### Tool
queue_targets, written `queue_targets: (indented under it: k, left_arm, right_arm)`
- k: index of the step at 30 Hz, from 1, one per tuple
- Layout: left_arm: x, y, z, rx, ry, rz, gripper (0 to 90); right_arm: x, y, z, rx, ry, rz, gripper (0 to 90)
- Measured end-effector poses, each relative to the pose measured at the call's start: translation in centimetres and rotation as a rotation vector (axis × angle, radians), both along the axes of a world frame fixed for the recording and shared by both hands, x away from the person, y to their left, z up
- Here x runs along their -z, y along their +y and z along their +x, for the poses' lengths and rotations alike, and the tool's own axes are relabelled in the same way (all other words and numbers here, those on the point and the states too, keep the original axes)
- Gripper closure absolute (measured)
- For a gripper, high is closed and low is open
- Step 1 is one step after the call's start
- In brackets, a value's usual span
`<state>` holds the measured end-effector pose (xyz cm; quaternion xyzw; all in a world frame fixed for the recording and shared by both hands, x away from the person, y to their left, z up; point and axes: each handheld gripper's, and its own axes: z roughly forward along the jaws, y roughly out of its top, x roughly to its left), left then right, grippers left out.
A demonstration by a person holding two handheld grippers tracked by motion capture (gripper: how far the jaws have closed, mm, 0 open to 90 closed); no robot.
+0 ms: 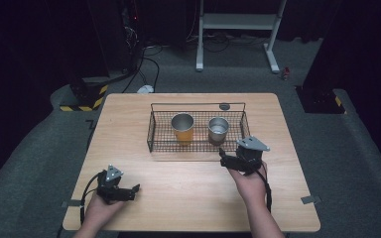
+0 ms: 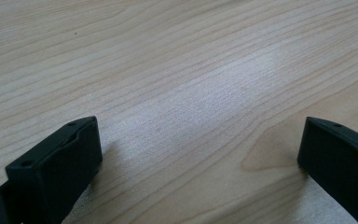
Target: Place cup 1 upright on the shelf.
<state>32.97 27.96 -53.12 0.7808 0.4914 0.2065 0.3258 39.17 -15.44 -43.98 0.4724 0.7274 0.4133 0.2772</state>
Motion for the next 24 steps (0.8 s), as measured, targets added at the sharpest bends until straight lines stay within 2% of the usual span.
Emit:
queue_targets:
  k: [2,4,8,9,11,13,14,15,16,18,20,24]
  left_arm:
    - [0.0,0.0,0.0,0.000,0.000,0.000,0.1]
    - [0.0,0.0,0.0,0.000,0.000,0.000,0.1]
    - [0.0,0.0,0.0,0.000,0.000,0.000,0.1]
    - [0.0,0.0,0.0,0.000,0.000,0.000,0.1]
    - [0.0,0.0,0.0,0.000,0.000,0.000,0.1]
    - [0.0,0.0,0.0,-0.002,-0.001,0.000,0.1]
    - [0.0,0.0,0.0,-0.002,-0.001,0.000,0.1]
    - [0.0,0.0,0.0,-0.002,0.000,0.000,0.1]
    - [0.0,0.0,0.0,-0.002,0.000,0.000,0.2]
    - [0.0,0.0,0.0,-0.002,0.000,0.000,0.1]
    - [0.0,0.0,0.0,-0.002,0.000,0.000,0.2]
    - [0.0,0.0,0.0,-0.003,-0.001,0.000,0.2]
  right_arm:
    - [1.1,-1.0,-0.7,0.004,0.021,-0.010,8.9]
    - [1.6,-1.4,-0.9,0.007,0.029,-0.013,8.9]
    - [3.9,-3.4,-1.8,0.030,0.081,-0.022,8.9]
    - [5.1,-4.4,-2.2,0.037,0.110,-0.035,8.9]
    - [5.7,-4.9,-2.3,0.042,0.122,-0.044,8.9]
    - [7.3,-6.4,-2.7,0.059,0.174,-0.061,8.9]
    - [7.3,-6.4,-2.7,0.059,0.174,-0.061,8.9]
    - [8.1,-7.2,-3.0,0.067,0.202,-0.073,8.9]
    - [8.1,-7.2,-3.0,0.067,0.202,-0.073,8.9]
    - [8.5,-7.9,-3.2,0.063,0.242,-0.104,9.5]
    - [8.5,-7.9,-3.3,0.041,0.244,-0.109,9.2]
    - [8.5,-7.8,-3.3,0.050,0.248,-0.106,8.9]
